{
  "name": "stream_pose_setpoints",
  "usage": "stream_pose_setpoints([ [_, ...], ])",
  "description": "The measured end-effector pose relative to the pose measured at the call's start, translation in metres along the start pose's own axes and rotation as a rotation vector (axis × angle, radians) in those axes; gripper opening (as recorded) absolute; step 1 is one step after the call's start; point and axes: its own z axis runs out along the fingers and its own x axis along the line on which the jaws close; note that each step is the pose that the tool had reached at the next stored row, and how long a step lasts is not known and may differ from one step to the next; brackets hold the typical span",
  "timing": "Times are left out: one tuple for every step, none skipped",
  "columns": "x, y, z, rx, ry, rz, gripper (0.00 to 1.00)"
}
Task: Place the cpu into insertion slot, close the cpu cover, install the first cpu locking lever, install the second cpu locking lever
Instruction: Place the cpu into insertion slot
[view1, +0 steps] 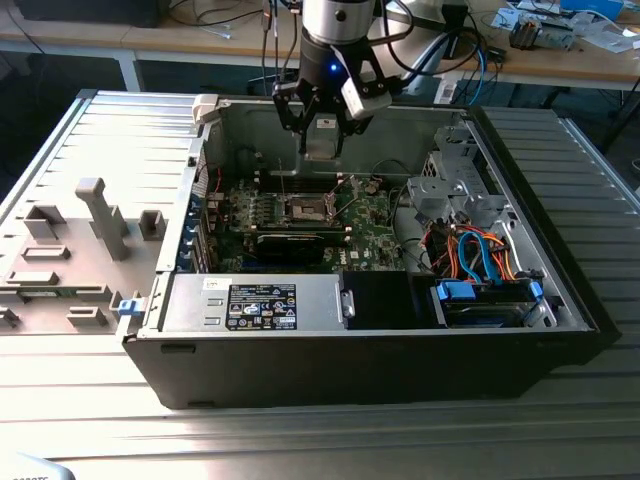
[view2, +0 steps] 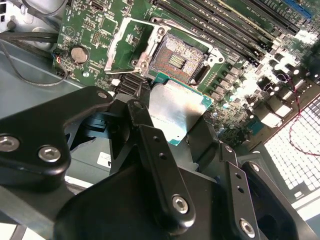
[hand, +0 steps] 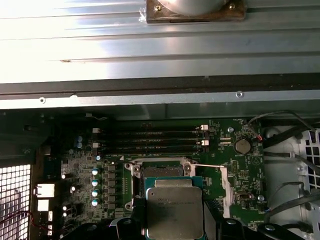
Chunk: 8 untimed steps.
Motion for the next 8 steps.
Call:
stream_pose_setpoints([
  [0.0000,0.0000,0.0004,0.0001,0.0001,0.000,0.54],
  [0.0000,-0.0001,0.0006,0.0001,0.0001,0.000,0.54],
  [0.0000,-0.0001,0.0009,0.0000,0.0000,0.000,0.54],
  [0.0000,-0.0001,0.0011,0.0000,0.0000,0.000,0.54],
  [0.0000,-0.0001,0.0014,0.0001,0.0000,0.000,0.54],
  [0.0000,-0.0001,0.0016,0.0000,0.0000,0.000,0.54],
  [-0.0001,-0.0002,0.0020,0.0001,0.0000,0.000,0.54],
  [-0.0001,-0.0002,0.0021,0.0002,0.0000,0.000,0.54],
])
